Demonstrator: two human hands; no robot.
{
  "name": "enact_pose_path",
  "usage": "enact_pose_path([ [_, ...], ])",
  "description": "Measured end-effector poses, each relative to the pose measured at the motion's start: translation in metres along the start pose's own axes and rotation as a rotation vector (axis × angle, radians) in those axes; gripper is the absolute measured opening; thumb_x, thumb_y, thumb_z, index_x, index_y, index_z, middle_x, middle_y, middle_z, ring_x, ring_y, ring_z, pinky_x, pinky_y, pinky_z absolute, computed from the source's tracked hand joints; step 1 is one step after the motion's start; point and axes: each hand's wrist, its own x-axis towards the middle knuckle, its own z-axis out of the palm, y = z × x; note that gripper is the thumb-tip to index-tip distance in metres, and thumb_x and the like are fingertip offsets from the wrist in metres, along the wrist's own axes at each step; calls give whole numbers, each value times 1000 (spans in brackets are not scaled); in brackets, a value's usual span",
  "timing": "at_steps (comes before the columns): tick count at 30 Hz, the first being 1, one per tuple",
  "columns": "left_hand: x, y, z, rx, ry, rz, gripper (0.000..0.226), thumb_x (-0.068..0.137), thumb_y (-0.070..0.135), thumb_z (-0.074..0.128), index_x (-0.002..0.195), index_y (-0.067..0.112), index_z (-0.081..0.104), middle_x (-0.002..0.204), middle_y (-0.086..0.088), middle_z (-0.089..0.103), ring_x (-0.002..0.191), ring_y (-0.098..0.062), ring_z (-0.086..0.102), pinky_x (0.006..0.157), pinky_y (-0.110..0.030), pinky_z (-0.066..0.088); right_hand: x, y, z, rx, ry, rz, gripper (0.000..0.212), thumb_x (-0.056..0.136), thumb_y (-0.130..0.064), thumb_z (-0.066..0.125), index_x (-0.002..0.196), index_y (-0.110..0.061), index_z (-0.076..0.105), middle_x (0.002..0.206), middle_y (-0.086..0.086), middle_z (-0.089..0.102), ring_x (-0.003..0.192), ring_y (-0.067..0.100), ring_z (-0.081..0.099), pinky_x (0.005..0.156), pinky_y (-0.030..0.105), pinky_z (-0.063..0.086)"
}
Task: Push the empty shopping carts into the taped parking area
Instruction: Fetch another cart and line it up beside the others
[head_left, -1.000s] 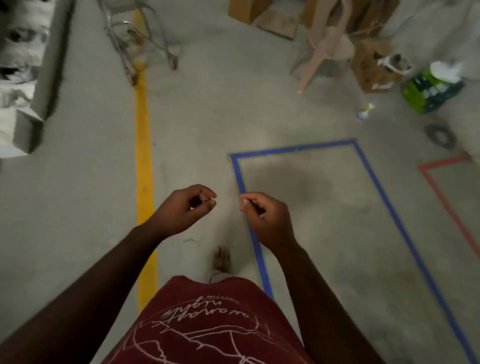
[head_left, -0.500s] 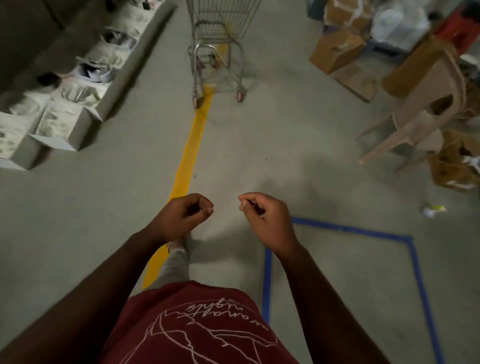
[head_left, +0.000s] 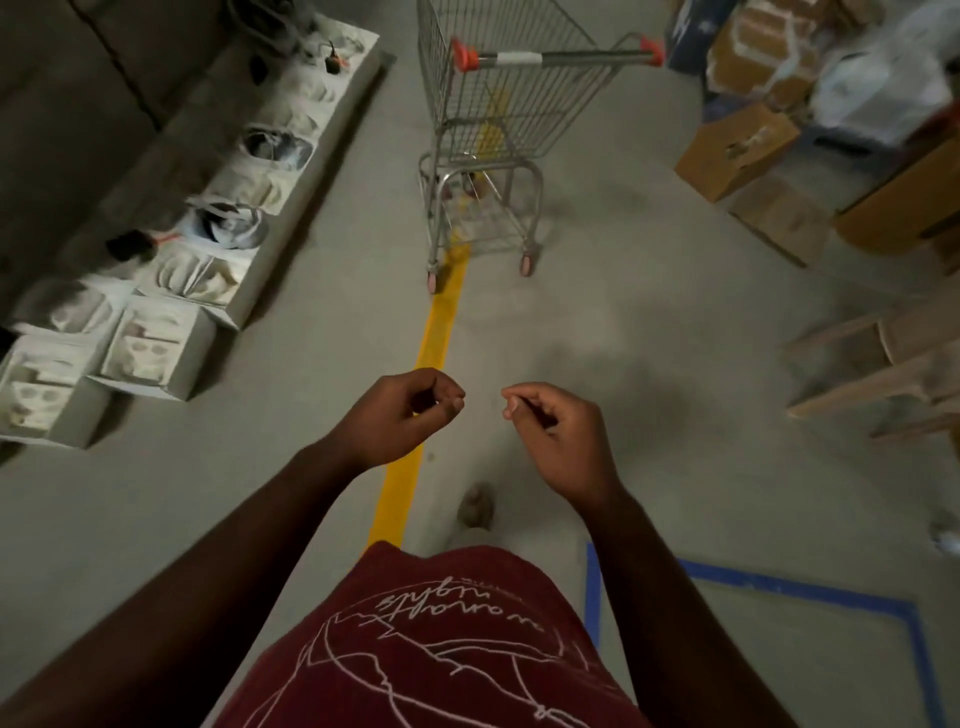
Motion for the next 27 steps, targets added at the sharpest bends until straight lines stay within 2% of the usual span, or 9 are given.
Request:
enact_pose_path([
  [6, 152, -21, -46, 70, 10, 36, 10, 98, 34, 69, 98, 24, 71, 99, 14, 74, 85, -19, 71, 77, -45, 57, 153, 39, 12, 2, -11, -29, 15, 100, -30, 64, 111, -36, 73, 95, -19, 77, 87, 6, 75, 75, 38, 62],
  [10, 263, -17, -77, 94, 33, -6, 15, 96, 42, 68, 100, 29, 72, 91, 8, 73, 80, -25, 68, 75, -50, 57, 267, 59, -1, -5, -55, -12, 16, 100, -31, 64, 110, -30, 76, 94, -17, 77, 87, 6, 75, 75, 39, 61],
  [14, 353, -4, -97, 84, 40, 9, 11, 97, 42, 68, 101, 32, 71, 94, 17, 72, 80, -11, 68, 78, -46, 59, 366, 58, -18, -32, -106, -49, 17, 98, -33, 63, 109, -30, 76, 97, -18, 77, 86, 6, 74, 76, 38, 60],
  [17, 390, 5, -103, 67, 58, 35, 3, 98, 34, 69, 100, 33, 71, 90, 16, 71, 79, -7, 65, 78, -44, 58, 410, 53, -25, -61, -96, -103, 18, 98, -33, 64, 111, -30, 76, 99, -18, 77, 86, 6, 73, 76, 35, 60],
  [19, 479, 2, -123, 57, 32, 45, 5, 99, 28, 69, 102, 26, 73, 92, 14, 73, 84, -8, 68, 81, -42, 58, 495, 67, -33, -57, -64, -66, 17, 98, -32, 64, 111, -30, 76, 98, -18, 77, 86, 6, 73, 75, 33, 59],
  [23, 514, 18, -129, 121, 195, 195, 9, 99, 17, 68, 102, 17, 76, 99, 20, 72, 97, -4, 69, 86, -33, 56, 526, 63, -37, -42, -42, -89, 16, 100, -27, 64, 110, -29, 76, 96, -18, 76, 85, 7, 73, 74, 30, 59],
  [25, 555, 16, -140, 124, 262, 250, 11, 98, 18, 67, 105, 16, 75, 104, 14, 73, 101, -7, 68, 88, -31, 55, 558, 68, -37, -36, 6, -54, 15, 100, -27, 64, 109, -29, 75, 96, -17, 76, 86, 7, 74, 72, 28, 58],
  [27, 595, 14, -152, 169, 281, 325, 14, 98, 20, 67, 110, 16, 74, 111, 7, 72, 109, -12, 66, 95, -34, 52, 592, 70, -39, -49, 58, -54, 15, 100, -24, 64, 108, -26, 76, 96, -14, 76, 86, 7, 73, 72, 28, 57],
])
